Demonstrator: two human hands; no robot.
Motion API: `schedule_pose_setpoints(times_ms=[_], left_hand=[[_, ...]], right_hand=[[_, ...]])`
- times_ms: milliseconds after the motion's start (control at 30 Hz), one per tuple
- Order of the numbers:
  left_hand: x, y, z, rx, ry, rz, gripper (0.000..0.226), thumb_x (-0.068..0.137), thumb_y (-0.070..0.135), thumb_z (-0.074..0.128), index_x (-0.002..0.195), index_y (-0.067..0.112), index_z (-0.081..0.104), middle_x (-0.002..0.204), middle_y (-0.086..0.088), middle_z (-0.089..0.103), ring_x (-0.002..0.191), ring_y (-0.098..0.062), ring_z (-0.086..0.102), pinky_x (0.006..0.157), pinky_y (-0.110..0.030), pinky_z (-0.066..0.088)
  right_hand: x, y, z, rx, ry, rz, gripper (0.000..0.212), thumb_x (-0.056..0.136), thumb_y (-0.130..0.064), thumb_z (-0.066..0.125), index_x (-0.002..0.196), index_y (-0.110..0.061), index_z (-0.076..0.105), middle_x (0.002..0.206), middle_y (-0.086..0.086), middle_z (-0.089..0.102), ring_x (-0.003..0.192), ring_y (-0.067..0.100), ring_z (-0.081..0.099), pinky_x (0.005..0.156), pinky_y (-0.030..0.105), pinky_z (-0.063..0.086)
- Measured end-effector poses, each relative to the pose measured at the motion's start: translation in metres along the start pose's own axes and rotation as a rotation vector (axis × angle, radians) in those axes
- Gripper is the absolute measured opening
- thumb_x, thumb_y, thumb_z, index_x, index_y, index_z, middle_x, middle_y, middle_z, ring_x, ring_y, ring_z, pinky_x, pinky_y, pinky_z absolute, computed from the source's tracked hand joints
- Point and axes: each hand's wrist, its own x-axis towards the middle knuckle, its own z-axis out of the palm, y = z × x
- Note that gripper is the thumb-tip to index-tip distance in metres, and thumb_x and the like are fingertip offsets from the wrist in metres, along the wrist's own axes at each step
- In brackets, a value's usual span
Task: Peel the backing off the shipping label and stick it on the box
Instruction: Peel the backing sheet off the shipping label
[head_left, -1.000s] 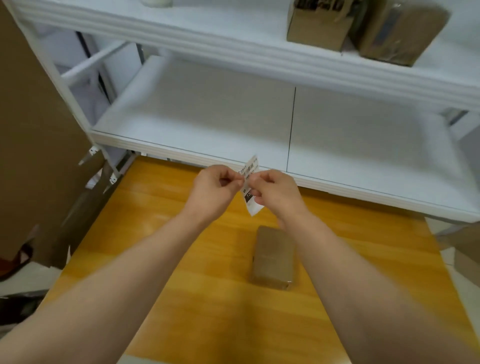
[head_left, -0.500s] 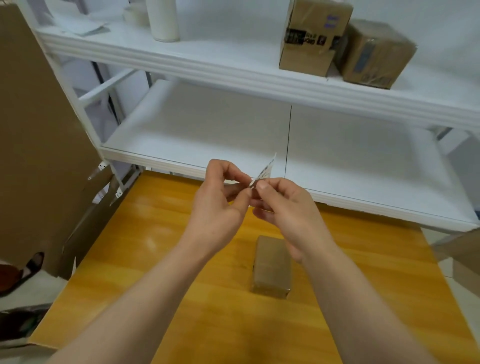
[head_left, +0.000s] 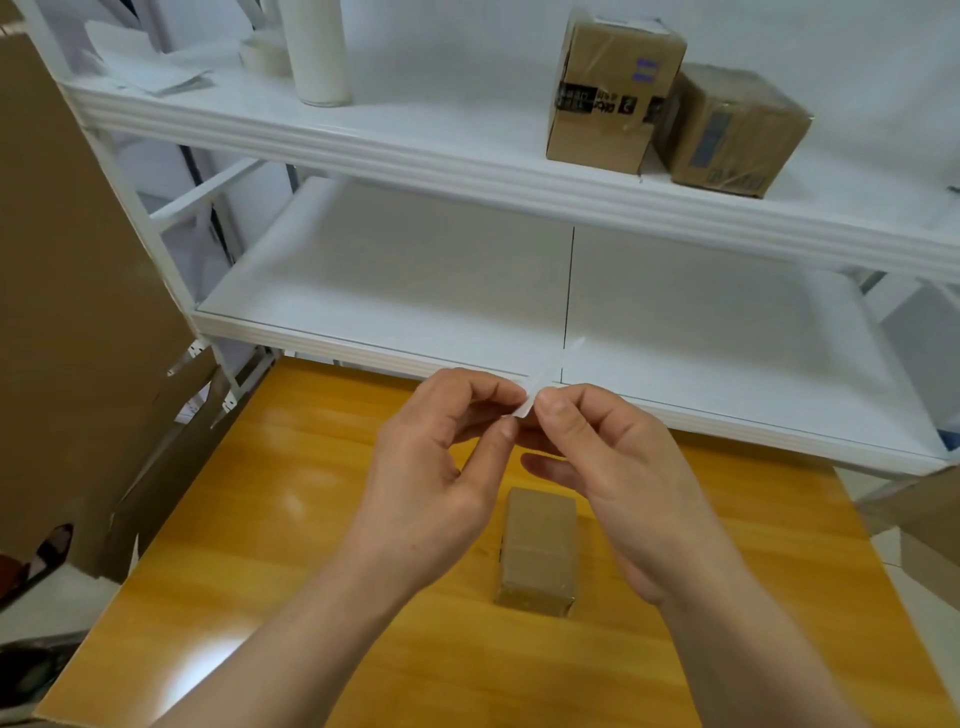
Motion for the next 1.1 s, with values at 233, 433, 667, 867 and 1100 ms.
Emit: schedule_pose_setpoints(times_ms=[233, 433, 667, 867, 1100], left_hand=[[0.000, 0.000, -0.001, -0.024, -0.005, -0.016, 0.023, 0.088, 0.019, 0.066, 0.110, 0.014, 0.065, 0.108, 0.000, 0.069, 0.102, -0.018, 0.070, 0.086, -0.038, 0.060], [-0.002, 0.002, -0.003, -0.019, -0.002, 0.000, 0.022, 0.089, 0.018, 0.066, 0.110, 0.013, 0.065, 0.108, -0.002, 0.069, 0.102, -0.019, 0.071, 0.086, -0.038, 0.060], [-0.005, 0.004, -0.005, 0.015, 0.007, 0.034, 0.020, 0.090, 0.017, 0.065, 0.109, 0.012, 0.065, 0.107, -0.001, 0.069, 0.101, -0.018, 0.071, 0.084, -0.036, 0.060], [-0.007, 0.006, -0.006, -0.003, 0.002, 0.026, 0.020, 0.090, 0.018, 0.065, 0.109, 0.013, 0.066, 0.106, -0.002, 0.070, 0.101, -0.020, 0.071, 0.083, -0.038, 0.060], [-0.009, 0.008, -0.006, -0.100, 0.003, -0.027, 0.018, 0.089, 0.019, 0.066, 0.105, 0.012, 0.067, 0.104, -0.005, 0.071, 0.098, -0.024, 0.072, 0.084, -0.040, 0.060]], right_hand=[[0.000, -0.001, -0.001, -0.037, -0.012, -0.032, 0.011, 0.091, -0.023, 0.066, 0.085, -0.019, 0.074, 0.093, 0.013, 0.072, 0.100, 0.033, 0.067, 0.091, 0.050, 0.057], [-0.003, -0.004, 0.000, -0.052, -0.016, -0.030, 0.011, 0.092, -0.023, 0.065, 0.088, -0.017, 0.074, 0.093, 0.011, 0.072, 0.100, 0.032, 0.067, 0.090, 0.052, 0.057], [-0.006, -0.007, 0.003, -0.086, -0.026, -0.040, 0.011, 0.092, -0.023, 0.065, 0.087, -0.018, 0.073, 0.093, 0.015, 0.070, 0.099, 0.035, 0.066, 0.089, 0.054, 0.056], [-0.009, -0.008, 0.003, -0.090, -0.025, -0.055, 0.011, 0.092, -0.022, 0.065, 0.084, -0.019, 0.072, 0.094, 0.019, 0.068, 0.101, 0.041, 0.063, 0.088, 0.058, 0.054], [-0.013, -0.010, 0.003, -0.128, -0.027, -0.079, 0.011, 0.093, -0.023, 0.064, 0.085, -0.021, 0.072, 0.093, 0.018, 0.068, 0.099, 0.040, 0.064, 0.086, 0.060, 0.053]])
